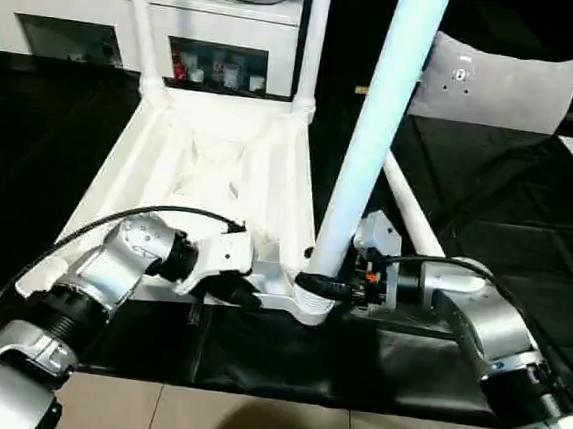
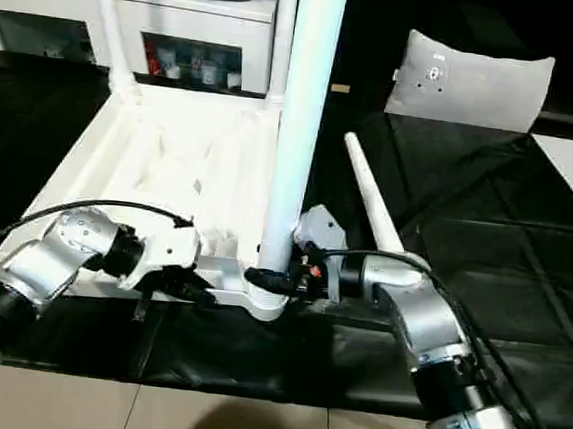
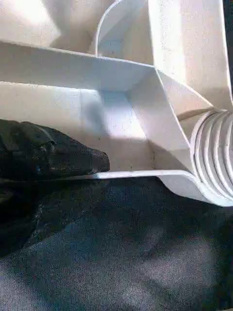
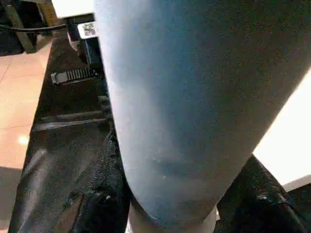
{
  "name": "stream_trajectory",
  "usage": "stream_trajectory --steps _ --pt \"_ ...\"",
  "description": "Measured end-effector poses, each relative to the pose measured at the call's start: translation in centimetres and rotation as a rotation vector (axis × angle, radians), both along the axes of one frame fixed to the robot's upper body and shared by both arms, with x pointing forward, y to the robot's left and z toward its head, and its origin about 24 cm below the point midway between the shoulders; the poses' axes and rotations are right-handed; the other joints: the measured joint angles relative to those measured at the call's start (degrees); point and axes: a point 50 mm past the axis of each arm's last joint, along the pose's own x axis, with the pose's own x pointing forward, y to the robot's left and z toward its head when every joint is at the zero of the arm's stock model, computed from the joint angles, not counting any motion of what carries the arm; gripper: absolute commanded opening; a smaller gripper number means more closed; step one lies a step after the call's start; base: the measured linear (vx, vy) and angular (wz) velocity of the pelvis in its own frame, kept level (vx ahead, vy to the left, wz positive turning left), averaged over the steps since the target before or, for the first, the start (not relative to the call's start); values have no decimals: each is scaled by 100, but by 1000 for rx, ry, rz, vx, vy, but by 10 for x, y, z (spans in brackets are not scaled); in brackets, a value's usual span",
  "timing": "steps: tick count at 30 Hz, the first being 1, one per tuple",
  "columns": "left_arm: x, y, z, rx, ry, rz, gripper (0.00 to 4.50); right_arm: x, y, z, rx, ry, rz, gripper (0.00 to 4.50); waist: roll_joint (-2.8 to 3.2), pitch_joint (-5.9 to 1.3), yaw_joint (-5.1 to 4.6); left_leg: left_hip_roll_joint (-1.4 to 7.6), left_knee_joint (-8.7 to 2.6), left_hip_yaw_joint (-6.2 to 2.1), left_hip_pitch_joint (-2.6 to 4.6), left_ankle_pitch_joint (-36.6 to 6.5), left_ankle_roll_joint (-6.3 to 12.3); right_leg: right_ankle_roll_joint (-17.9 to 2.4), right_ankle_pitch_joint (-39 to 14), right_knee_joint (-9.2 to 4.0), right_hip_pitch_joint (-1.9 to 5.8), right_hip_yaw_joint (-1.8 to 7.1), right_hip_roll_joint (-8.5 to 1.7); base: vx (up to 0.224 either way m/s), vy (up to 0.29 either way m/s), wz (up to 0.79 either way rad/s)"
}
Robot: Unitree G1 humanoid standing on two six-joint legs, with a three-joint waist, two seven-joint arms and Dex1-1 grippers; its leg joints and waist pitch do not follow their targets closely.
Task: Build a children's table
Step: Insert table leg to table base
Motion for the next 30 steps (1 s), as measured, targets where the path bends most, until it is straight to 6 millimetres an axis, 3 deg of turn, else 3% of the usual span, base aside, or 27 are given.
stream_trajectory --steps 8,21,30 --pt "-8 6 4 -32 12 84 0 -7 6 1 38 -27 -62 189 -10 78 -90 0 -4 -15 -3 0 0 2 -11 -7 -9 0 0 0 0 0" --pt "-23 9 6 -50 40 196 0 -11 15 4 60 -15 -131 189 1 86 -226 -8 -65 5 -7 -2 -2 5 -24 -31 -32 15 0 0 0 0" --pt "-32 -15 6 -74 47 391 0 -2 15 4 58 -7 -295 189 -2 92 -348 -7 -60 6 -8 -2 -2 8 -26 -57 -36 16 3 0 0 0"
